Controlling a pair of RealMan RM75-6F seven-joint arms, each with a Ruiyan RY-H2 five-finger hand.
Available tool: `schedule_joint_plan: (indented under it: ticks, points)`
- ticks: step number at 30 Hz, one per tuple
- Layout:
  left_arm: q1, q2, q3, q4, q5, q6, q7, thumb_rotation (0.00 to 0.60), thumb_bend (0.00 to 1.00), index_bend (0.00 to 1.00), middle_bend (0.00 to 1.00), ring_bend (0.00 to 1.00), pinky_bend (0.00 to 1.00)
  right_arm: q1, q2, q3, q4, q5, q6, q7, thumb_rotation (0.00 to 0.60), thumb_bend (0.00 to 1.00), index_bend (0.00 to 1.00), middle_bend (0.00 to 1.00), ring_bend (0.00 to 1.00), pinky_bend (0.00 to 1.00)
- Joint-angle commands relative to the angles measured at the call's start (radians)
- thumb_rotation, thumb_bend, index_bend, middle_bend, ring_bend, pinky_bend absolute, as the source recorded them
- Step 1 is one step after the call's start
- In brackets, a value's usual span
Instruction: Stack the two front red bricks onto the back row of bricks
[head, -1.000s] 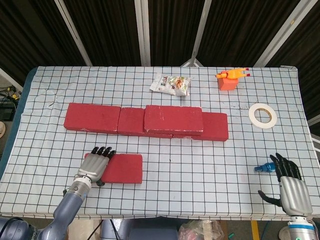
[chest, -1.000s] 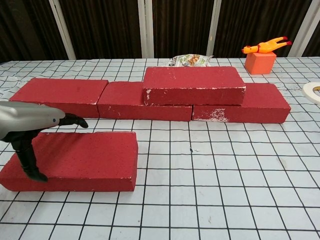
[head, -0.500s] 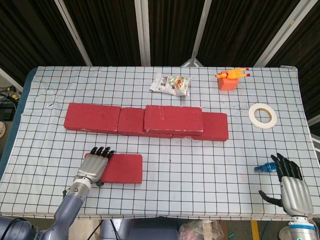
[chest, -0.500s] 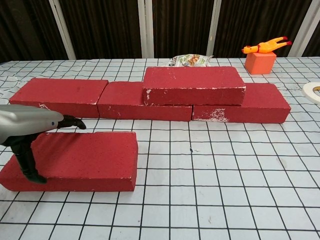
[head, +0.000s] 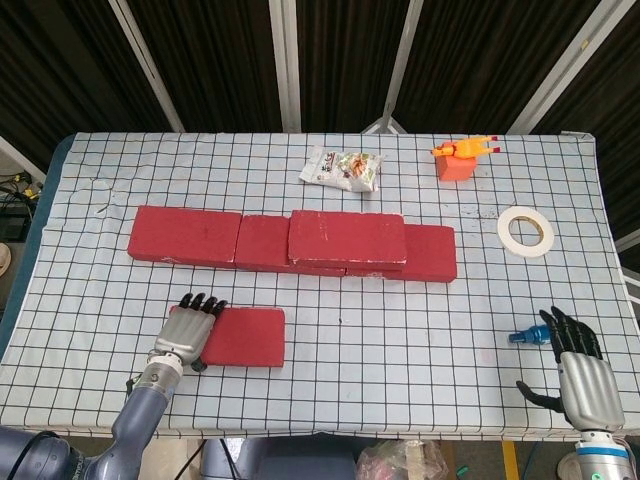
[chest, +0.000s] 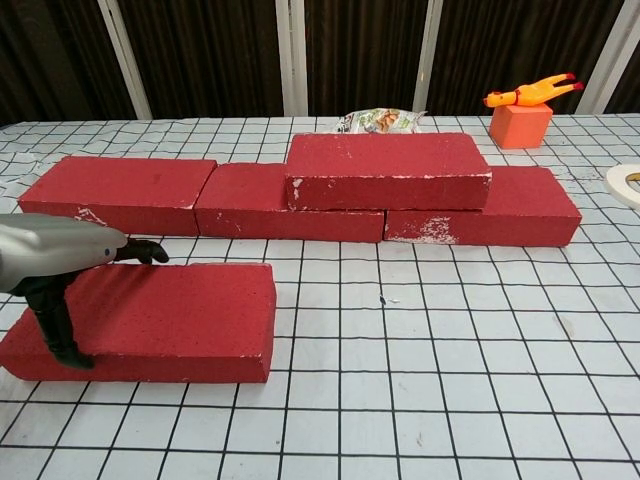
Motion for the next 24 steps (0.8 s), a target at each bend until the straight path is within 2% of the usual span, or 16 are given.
schedule_joint_plan:
  ticks: [1,10,18,24]
  points:
    - [-0.003,-0.003,0.003,0.004,0.001,0.002,0.003,0.6,0.0,0.06,0.09,0.0,0.01,0.001,0.001,0.0,-0.001,0.001,-0.003,-0.002,0.6,0.18,0.05,0.0,0.0,0.0]
    - [-0.006,-0.009,0.007,0.012,0.015,0.014,-0.005,0.6,0.0,0.13,0.11,0.01,0.03,0.001,0.002,0.0,-0.004,0.004,-0.009,-0.005,0.6,0.18,0.05,0.0,0.0,0.0]
    - [-0.006,-0.002,0.008,0.01,0.024,0.023,-0.014,0.6,0.0,0.19,0.16,0.06,0.09,0.002,0.006,0.0,-0.006,0.006,-0.015,-0.001,0.6,0.18,0.05,0.0,0.0,0.0]
    - [-0.006,0.016,-0.005,-0.004,0.037,0.025,-0.032,0.6,0.0,0.2,0.16,0.07,0.11,0.004,0.009,-0.001,-0.007,0.008,-0.021,-0.001,0.6,0.18,0.05,0.0,0.0,0.0]
